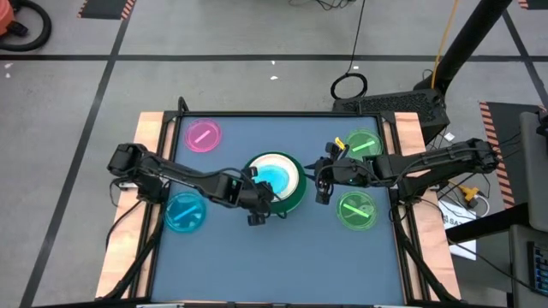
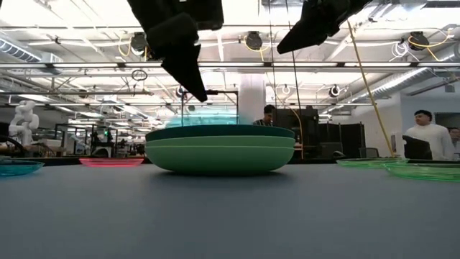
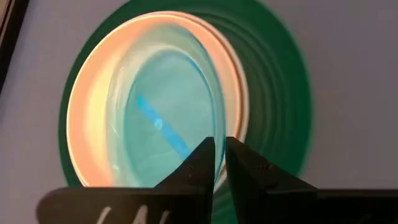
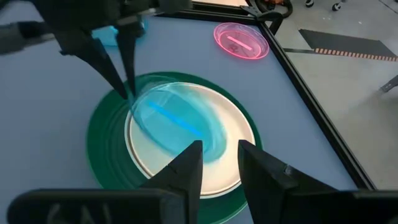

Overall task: Stack plastic plates
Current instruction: Stack the top transparent blue plate on top of the light brown plate, then stack the bottom transparent green plate on top of the transparent blue plate

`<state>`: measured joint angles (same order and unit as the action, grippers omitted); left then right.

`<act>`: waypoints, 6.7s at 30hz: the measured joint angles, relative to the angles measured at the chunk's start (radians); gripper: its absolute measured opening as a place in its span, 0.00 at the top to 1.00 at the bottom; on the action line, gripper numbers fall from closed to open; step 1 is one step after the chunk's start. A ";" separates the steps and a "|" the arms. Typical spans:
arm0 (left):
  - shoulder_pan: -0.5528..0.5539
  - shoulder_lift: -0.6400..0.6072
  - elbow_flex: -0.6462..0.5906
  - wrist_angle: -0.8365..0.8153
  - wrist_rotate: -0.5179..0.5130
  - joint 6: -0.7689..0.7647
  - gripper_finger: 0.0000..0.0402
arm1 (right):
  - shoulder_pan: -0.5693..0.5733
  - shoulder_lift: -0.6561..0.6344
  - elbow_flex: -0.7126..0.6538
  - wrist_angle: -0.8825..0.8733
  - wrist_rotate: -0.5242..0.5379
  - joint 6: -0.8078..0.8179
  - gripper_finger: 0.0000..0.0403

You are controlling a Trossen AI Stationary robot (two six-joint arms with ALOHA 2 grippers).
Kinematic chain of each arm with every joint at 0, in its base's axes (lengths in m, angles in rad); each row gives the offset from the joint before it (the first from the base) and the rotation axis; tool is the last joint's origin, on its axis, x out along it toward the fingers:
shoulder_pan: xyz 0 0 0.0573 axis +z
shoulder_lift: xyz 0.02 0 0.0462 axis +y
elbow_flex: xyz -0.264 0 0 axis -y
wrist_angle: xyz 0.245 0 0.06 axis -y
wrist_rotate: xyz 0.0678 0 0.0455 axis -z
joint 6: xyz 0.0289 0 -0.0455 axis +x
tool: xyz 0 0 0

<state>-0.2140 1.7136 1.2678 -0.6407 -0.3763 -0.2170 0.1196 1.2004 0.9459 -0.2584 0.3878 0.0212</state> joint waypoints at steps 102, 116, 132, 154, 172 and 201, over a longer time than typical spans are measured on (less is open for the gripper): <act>-0.006 -0.831 -0.429 0.119 -0.046 0.345 0.86 | 0.157 0.572 0.209 -0.833 -0.512 1.354 0.76; -0.006 -0.831 -0.428 0.117 -0.046 0.339 0.86 | 0.157 0.630 0.209 -0.830 -0.461 1.325 0.78; -0.006 -0.831 -0.428 0.116 -0.046 0.339 0.86 | 0.157 0.630 0.209 -0.821 -0.462 1.293 0.99; -0.006 -0.831 -0.428 0.119 -0.045 0.339 0.86 | 0.155 0.621 0.439 -1.108 -0.244 1.139 1.00; -0.006 -0.831 -0.428 0.119 -0.045 0.337 0.86 | 0.154 0.621 0.590 -1.200 -0.095 0.963 1.00; -0.006 -0.831 -0.428 0.120 -0.045 0.343 0.86 | 0.042 0.631 0.639 -0.541 -0.018 0.022 1.00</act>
<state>-0.2199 0.8825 0.8394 -0.5211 -0.4217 0.1262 0.1614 1.8313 1.5848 -0.7997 0.3699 0.0430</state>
